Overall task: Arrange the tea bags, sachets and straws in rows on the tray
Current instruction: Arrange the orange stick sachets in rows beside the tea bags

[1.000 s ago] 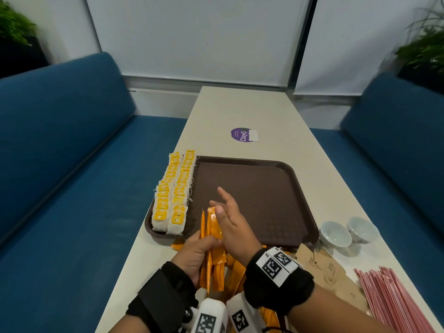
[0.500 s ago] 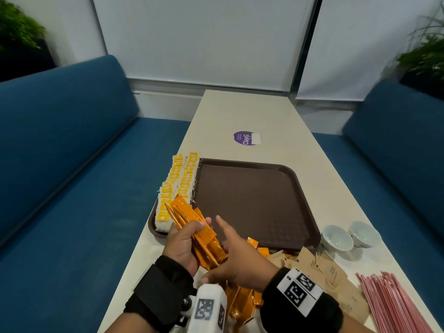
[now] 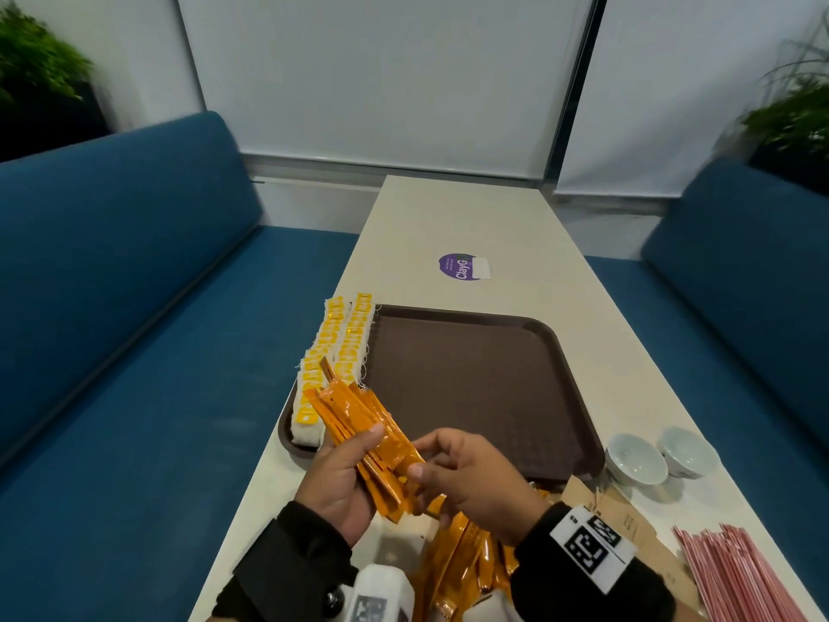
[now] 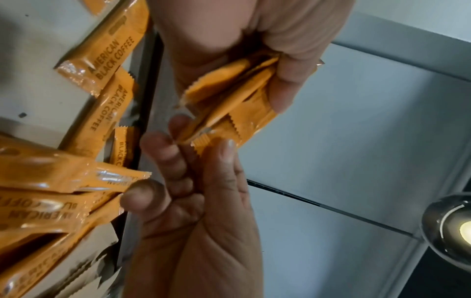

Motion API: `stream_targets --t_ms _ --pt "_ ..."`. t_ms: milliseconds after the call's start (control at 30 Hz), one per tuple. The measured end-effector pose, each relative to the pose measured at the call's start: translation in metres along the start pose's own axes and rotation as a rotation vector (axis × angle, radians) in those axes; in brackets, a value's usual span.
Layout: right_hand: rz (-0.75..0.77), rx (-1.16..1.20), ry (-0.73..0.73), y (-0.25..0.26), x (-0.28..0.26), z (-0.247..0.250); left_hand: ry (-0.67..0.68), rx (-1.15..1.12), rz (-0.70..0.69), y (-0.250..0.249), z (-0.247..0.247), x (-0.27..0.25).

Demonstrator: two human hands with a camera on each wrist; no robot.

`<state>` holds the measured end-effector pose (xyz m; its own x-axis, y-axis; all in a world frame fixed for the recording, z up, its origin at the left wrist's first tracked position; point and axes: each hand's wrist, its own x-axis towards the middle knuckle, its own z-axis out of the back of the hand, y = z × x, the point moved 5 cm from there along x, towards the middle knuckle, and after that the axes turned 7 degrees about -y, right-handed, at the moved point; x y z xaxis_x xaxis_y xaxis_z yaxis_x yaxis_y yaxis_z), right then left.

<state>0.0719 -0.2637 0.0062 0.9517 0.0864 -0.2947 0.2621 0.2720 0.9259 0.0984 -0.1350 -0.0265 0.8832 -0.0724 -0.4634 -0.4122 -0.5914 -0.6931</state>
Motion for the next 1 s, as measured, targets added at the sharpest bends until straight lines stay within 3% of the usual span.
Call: stream_targets --t_ms 200,333,500,567,667,767,867,1000 --pt "0.060 -0.064 -0.093 0.006 0.007 0.006 -0.090 0.012 -0.087 -0.009 0.005 0.009" --pt "0.064 0.050 -0.224 0.006 0.009 0.019 -0.144 0.002 -0.135 -0.017 0.012 0.014" --pt "0.125 0.065 -0.283 0.012 0.006 0.031 -0.136 0.083 -0.149 -0.019 0.010 0.016" --pt "0.241 -0.024 -0.369 0.014 0.006 0.035 -0.106 0.105 -0.136 -0.019 0.005 0.015" --pt "0.661 -0.367 -0.624 0.029 -0.006 0.041 -0.047 0.103 -0.135 -0.023 -0.003 0.011" --pt "0.975 -0.620 -0.698 0.037 -0.023 0.033 0.016 0.060 -0.137 -0.029 -0.009 0.005" --pt "1.106 -0.735 -0.730 0.040 -0.034 0.026 0.050 0.046 -0.153 -0.032 -0.013 0.000" --pt "1.154 -0.768 -0.729 0.038 -0.042 0.020 -0.006 0.128 -0.183 -0.030 -0.011 -0.003"
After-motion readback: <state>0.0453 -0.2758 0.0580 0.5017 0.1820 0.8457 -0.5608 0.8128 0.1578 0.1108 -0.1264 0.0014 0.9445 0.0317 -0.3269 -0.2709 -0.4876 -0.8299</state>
